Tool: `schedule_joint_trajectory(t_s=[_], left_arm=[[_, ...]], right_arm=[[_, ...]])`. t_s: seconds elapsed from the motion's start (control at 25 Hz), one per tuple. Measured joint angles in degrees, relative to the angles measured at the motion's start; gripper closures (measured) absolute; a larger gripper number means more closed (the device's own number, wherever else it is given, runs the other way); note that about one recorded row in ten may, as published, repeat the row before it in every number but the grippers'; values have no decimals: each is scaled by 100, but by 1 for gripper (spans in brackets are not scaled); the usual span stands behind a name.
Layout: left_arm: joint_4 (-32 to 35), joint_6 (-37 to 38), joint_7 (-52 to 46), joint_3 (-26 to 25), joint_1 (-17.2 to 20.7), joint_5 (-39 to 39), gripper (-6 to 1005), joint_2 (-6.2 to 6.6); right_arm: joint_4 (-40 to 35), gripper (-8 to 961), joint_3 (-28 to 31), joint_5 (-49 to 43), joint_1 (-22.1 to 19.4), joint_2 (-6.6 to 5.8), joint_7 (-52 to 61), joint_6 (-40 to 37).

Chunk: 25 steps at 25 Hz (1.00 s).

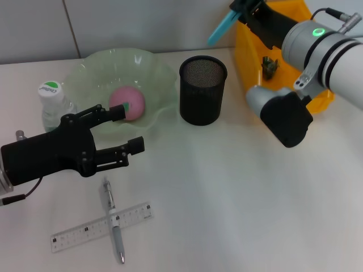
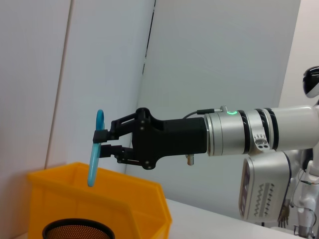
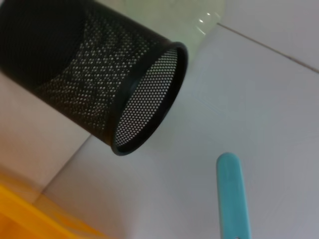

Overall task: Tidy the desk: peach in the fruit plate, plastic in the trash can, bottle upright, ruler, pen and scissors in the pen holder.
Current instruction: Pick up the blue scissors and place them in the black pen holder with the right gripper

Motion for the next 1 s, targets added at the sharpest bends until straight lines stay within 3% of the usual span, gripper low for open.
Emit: schedule_joint_trajectory(t_s=[0.28, 1.0], left_arm=[[-247, -79, 333, -32, -15, 0, 189, -1], [-267, -180, 463, 17, 164, 51, 192, 29]], right_arm=[[620, 711, -438, -29, -56, -16, -927, 1042], [1124, 712, -827, -36, -200, -34, -2263, 2134]])
